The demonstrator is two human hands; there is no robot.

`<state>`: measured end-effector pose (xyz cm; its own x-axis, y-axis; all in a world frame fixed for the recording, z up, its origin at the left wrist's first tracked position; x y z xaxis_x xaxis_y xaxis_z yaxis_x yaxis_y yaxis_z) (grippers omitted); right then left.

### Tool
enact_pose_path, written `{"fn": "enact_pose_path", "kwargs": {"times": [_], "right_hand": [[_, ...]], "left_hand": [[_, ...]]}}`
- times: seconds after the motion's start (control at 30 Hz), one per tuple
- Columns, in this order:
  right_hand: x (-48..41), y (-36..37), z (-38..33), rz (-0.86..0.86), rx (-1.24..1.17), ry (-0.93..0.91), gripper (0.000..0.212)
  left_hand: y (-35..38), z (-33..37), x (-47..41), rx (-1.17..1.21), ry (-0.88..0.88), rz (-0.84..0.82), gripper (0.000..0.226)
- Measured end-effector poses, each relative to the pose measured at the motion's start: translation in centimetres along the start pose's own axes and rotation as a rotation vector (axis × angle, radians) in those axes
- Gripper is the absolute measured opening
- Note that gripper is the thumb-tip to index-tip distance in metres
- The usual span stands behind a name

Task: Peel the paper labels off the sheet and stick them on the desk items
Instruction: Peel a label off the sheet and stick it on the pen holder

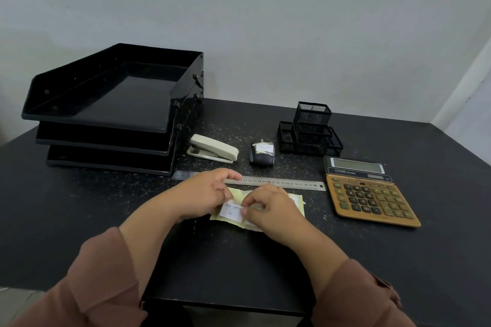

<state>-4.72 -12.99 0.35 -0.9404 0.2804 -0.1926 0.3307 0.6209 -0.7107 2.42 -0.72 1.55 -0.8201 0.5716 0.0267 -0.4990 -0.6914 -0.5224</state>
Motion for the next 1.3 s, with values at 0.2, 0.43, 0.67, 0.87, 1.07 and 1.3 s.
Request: {"fn": "enact_pose_path", "kwargs": {"times": [0.2,0.43,0.67,0.87,1.07,1.3], "right_hand": [[0.0,-0.5,0.2,0.023,-0.123,0.085,0.024],[0.2,-0.8,0.3,0.049,-0.285,0.191,0.014],[0.2,-0.9,0.6,0.091,-0.340,0.198,0.010],[0.0,-1.4,0.6,0.165,-0.416,0.206,0.021],[-0.1,-2.4,0.7,0.258,-0.529,0.187,0.025],[-0.3,-3.1,1.5,0.360,-0.552,0.234,0.022]], "left_hand": [[0.0,0.2,0.6,0.054,-0.059,-0.164,0.055],[0.0,0.2,0.8,0.119,-0.061,-0.153,0.016],[-0.9,-0.5,0.0,-0.021,-0.011,0.108,0.009],[-0.5,-0.4,-0.4,0.151,-0.060,0.198,0.010],[0.5,0.2,-0.7,0.269,-0.074,0.235,0.005],[1.1,0.7,-0.9,0.174,-0.106,0.235,0.014]]}}
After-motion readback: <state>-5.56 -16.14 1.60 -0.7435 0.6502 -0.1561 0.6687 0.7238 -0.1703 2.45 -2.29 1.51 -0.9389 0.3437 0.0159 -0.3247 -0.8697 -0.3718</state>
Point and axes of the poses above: each hand's wrist, its own x-axis away from the middle knuckle, its own y-axis out of the palm, z = x × y, the point moved 6 cm from there along -x, towards the middle knuckle, and after that the axes turned 14 degrees about z, right-handed, at the moved point
